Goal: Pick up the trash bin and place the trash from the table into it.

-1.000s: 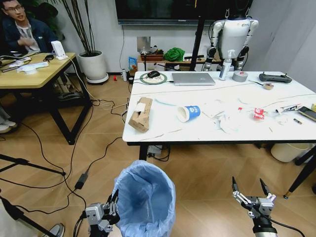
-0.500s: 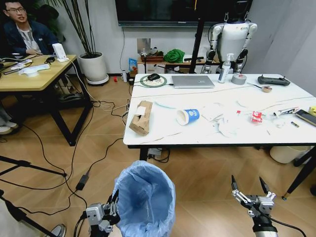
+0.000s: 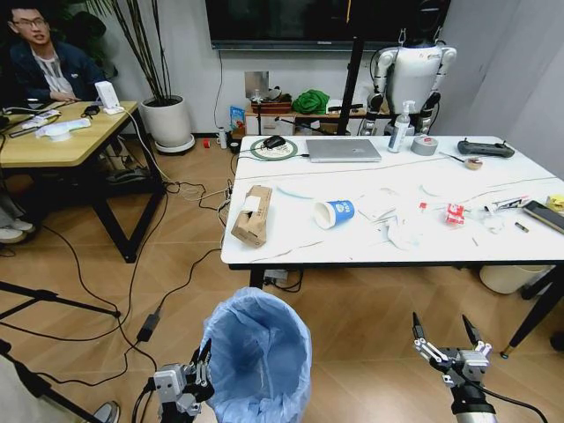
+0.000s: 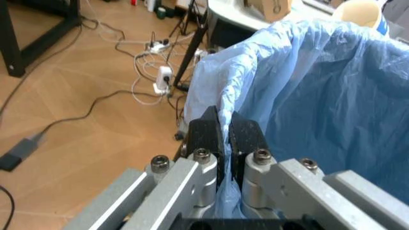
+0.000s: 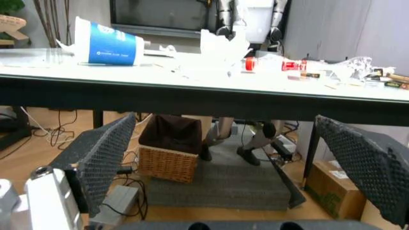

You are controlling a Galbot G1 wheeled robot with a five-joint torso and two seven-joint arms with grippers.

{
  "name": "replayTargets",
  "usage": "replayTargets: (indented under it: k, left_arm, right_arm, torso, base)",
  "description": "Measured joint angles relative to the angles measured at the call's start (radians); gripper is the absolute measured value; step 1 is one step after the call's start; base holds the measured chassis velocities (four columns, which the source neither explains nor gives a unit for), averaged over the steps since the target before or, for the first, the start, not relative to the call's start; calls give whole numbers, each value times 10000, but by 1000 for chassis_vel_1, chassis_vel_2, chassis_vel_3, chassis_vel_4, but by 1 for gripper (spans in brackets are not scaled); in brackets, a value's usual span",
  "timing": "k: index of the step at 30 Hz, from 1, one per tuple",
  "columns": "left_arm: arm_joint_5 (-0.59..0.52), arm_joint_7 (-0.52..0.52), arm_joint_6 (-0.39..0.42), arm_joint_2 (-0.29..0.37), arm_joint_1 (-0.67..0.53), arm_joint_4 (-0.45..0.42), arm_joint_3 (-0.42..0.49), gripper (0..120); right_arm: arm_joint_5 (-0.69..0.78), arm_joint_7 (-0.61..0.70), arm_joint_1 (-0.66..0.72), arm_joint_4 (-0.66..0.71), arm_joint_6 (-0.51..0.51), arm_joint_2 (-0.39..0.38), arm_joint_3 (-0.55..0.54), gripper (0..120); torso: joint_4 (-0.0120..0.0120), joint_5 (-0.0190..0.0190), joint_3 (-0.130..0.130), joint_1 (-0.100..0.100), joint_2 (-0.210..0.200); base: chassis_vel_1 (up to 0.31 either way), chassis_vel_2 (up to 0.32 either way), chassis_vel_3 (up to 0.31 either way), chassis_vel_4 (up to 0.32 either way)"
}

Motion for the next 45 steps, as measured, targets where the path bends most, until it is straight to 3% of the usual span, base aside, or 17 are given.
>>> replayTargets:
  k: [11,18,22,24,31,45]
  left_arm:
    - [650,161,-346,-4,44,-81,-180,0]
    - [433,152,-273,61,-72,-88,-393,0]
    - [-32,96,52,156,1,-44,-780,0]
    - [-284,43,140,202,134,-34,-1012,0]
    - [3,188,-216,-49,685,-161,-1265,0]
    - [-40,473,52,-244,1245,-747,-1485,0]
  right_arm:
    - [29,-2,-15,21,8,-32,-39,100]
    - [533,334,-197,934,-531,-570,-274,100]
    - [1522,1064,-184,2040,-1434,-1492,-467,100]
    - [2267,1527,-41,2662,-1993,-2396,-576,100]
    - [3084,1913,426,3098,-2480,-4321,-594,100]
    - [3819,2019,1023,3542,-3116,-5417,-870,100]
  torso:
    - [0,0,132,134,267]
    - [-2,-1,118,129,249]
    - [0,-1,104,118,224]
    - [-2,0,97,111,210]
    - [3,5,83,99,184]
    - [-3,0,66,84,153]
  base:
    - [0,0,0,0]
    - [0,0,0,0]
    - [0,0,0,0]
    - [0,0,0,0]
    - [0,0,0,0]
    - [0,0,0,0]
